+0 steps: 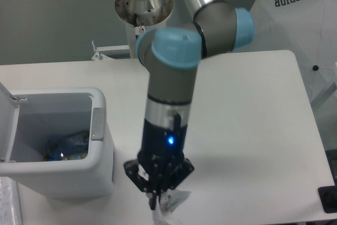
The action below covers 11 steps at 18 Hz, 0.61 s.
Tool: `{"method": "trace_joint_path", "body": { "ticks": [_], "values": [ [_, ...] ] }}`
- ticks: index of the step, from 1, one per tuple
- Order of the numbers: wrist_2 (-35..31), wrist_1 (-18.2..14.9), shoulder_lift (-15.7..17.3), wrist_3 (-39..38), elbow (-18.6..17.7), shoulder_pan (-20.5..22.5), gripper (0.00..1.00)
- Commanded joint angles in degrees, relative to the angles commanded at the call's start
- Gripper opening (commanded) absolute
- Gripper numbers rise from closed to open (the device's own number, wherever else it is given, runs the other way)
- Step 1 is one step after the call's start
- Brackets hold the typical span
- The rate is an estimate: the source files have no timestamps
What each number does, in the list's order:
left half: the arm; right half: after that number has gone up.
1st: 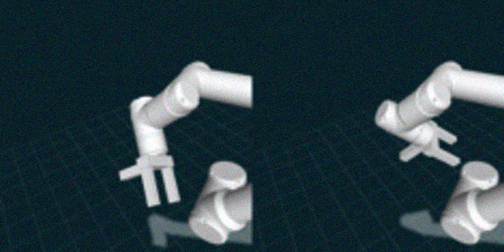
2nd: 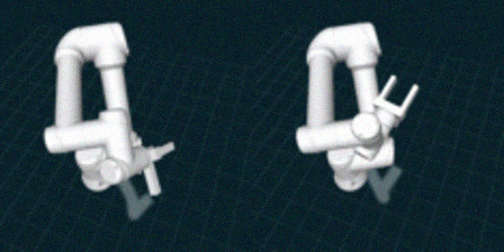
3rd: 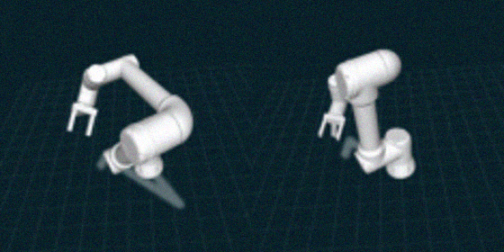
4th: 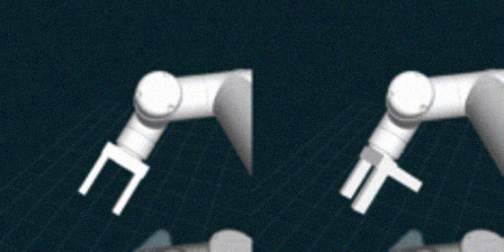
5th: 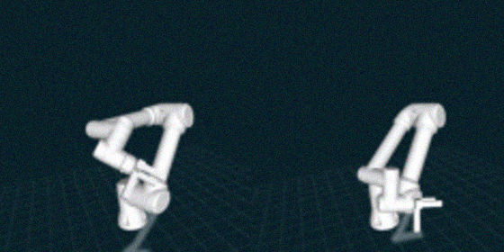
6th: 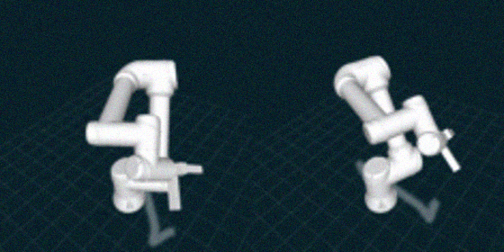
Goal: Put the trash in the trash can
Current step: 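Lift the tissue and carry it over the bin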
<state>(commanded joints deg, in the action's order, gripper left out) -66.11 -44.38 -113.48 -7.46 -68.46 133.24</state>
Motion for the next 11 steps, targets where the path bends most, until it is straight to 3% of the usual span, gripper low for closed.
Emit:
{"method": "trace_joint_path", "body": {
  "ticks": [5,11],
  "values": [
    [3.4,-0.1,6.2,-5.6,-3.9,-0.3,0.07],
    [7.8,0.0,13.5,-4.8,-14.7,-1.5,0.07]
  ]
}}
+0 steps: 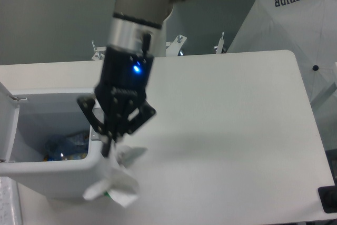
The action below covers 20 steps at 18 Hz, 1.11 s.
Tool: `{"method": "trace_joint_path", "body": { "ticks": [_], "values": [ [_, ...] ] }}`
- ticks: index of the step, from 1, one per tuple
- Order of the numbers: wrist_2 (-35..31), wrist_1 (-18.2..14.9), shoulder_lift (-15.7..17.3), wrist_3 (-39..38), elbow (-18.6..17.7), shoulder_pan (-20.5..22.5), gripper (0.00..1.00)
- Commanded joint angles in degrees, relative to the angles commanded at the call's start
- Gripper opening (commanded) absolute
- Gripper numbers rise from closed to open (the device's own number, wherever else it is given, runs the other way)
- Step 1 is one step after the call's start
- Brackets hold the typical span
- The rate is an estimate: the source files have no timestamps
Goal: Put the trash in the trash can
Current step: 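Lift the tissue and carry it over the bin, then lower the tissue into the bin and open the gripper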
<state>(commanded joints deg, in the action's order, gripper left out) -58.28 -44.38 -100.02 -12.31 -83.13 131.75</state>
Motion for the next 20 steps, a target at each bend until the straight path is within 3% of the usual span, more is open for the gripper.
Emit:
{"method": "trace_joint_path", "body": {
  "ticks": [6,14,17,20],
  "values": [
    [0.7,0.0,0.1,0.6,-2.1,-3.9,0.07],
    [0.7,0.0,0.6,8.5,-6.5,-8.2,0.12],
    [0.7,0.1,0.6,9.9,-6.7,-8.3,0.38],
    [0.6,0.1,0.6,13.3,-6.7,-8.3,0.71]
  ]
}}
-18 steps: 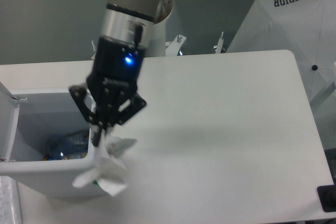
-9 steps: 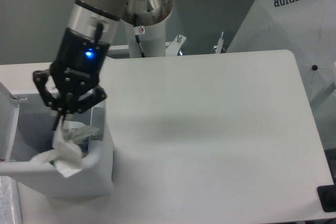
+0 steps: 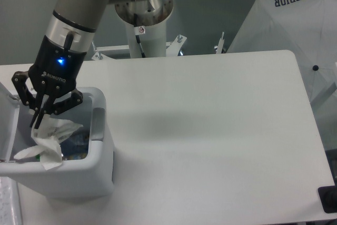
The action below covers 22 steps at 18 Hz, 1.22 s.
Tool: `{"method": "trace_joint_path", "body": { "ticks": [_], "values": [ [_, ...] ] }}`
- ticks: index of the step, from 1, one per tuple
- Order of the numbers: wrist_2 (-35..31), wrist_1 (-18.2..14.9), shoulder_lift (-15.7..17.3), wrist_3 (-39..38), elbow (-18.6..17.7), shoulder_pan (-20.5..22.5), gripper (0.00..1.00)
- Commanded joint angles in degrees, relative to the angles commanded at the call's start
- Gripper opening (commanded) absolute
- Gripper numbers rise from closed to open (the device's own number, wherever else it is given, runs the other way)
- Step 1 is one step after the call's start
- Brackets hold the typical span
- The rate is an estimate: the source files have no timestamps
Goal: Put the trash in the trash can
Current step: 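Lower the tissue into the bin and open the gripper, then raise the open gripper up out of the bin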
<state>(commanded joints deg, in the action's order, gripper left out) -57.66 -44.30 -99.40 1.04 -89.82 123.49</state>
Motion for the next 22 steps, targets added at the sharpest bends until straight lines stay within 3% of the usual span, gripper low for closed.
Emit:
{"method": "trace_joint_path", "body": {
  "ticks": [2,6,14,17,22],
  "values": [
    [-0.4,0.0,0.1,0.8,0.8,0.0,1.00],
    [-0.6,-0.1,-0.1,5.9,3.6,1.9,1.00],
    [-1.9,-0.3,0.8,8.0,4.2,4.1,1.00],
    [-5.5,-0.4,0.8,14.5,5.6,4.9,1.00],
    [-17.2,-2.0,1.6,22.8,6.2,4.9,1.00]
  ]
}}
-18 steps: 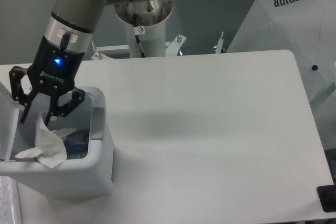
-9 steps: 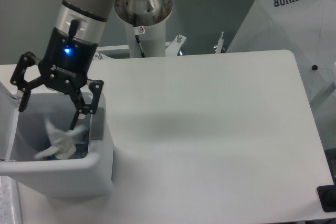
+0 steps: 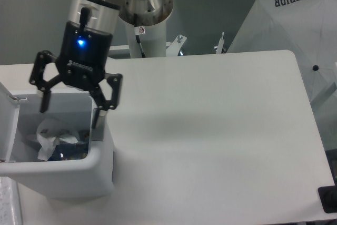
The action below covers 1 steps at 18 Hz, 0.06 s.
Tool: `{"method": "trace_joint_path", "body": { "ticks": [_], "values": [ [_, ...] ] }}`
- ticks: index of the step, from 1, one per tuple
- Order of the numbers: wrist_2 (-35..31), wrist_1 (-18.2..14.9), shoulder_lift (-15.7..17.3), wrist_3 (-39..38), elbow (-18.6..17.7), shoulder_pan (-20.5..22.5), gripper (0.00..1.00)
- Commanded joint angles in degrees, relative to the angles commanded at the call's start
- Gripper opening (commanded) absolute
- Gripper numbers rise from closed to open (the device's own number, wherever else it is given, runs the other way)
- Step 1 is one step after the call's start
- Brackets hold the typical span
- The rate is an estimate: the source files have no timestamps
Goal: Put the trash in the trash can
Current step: 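Raise the open gripper up out of the bin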
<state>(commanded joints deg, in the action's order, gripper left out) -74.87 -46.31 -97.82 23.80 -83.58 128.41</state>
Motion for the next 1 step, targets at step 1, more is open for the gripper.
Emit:
{"method": "trace_joint_path", "body": {
  "ticks": [1],
  "values": [
    [-0.1,-0.2,0.0,1.6,0.0,0.1,1.00]
  ]
}}
